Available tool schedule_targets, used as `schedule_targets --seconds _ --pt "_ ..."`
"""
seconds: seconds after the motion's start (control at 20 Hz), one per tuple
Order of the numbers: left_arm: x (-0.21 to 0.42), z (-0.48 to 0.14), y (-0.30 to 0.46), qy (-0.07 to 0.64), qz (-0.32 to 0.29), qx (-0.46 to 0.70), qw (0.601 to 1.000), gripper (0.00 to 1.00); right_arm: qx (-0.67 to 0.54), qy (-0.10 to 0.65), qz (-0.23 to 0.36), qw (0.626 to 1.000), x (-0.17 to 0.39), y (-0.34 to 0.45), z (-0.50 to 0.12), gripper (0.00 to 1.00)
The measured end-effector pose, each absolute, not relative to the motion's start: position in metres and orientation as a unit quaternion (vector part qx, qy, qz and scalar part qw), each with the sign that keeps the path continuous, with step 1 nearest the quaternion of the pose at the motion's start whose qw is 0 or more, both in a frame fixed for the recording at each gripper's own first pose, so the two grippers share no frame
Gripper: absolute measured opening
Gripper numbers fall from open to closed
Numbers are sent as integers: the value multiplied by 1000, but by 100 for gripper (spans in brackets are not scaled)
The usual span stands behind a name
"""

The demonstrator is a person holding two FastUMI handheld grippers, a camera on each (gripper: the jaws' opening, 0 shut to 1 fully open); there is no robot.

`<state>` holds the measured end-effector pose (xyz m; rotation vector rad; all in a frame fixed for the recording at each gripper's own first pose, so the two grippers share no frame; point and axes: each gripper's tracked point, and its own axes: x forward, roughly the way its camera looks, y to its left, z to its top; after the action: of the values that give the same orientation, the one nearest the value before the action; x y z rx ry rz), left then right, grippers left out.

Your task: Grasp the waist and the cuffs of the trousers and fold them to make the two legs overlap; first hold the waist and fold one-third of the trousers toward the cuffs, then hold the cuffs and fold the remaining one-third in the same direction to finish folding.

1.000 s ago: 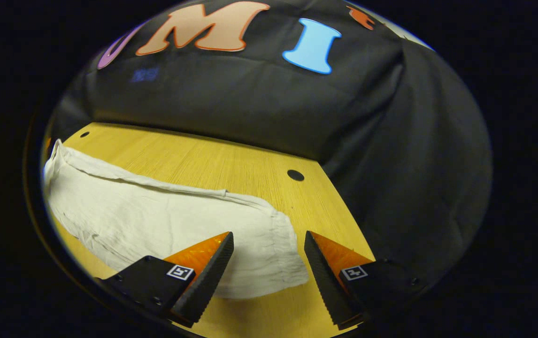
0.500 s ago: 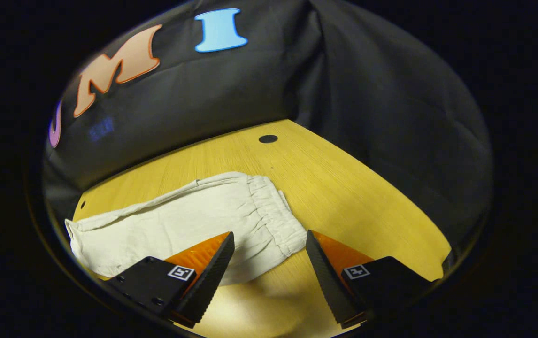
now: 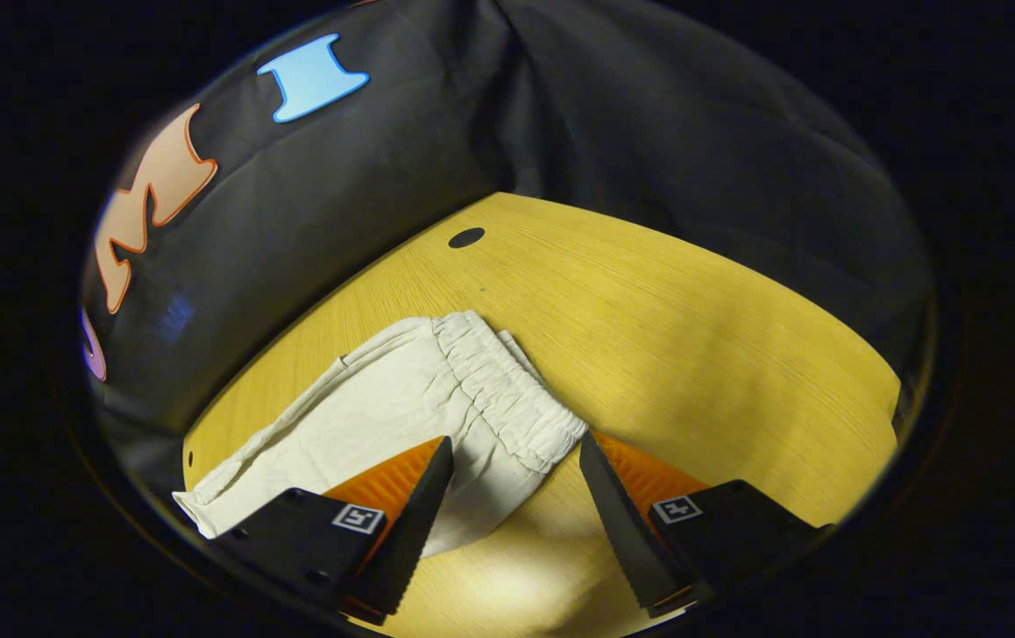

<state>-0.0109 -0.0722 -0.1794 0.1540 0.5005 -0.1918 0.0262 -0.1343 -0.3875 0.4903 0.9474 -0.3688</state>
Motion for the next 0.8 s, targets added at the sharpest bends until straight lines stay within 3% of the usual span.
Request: schedule_targets --seconds 0.05,0.1,0.15,0.25,0.55,0.8 --pt "-15 -179 -73 249 -92 75 961 96 230 460 -178 839 22 -141 -390 74" --pt "-17 -179 -74 251 -90 72 961 96 238 462 -170 837 21 -142 -391 67" --pt "-19 -179 -76 251 -89 69 962 96 250 473 -164 829 18 -138 -391 37" --pt "-24 -177 -79 250 -84 63 962 96 248 466 -162 834 22 -145 -390 21" --pt "-37 -174 -86 252 -67 43 964 96 224 453 -161 848 26 -153 -380 19" --pt "-37 -173 -73 249 -57 32 966 96 210 415 -124 876 34 -153 -333 18"
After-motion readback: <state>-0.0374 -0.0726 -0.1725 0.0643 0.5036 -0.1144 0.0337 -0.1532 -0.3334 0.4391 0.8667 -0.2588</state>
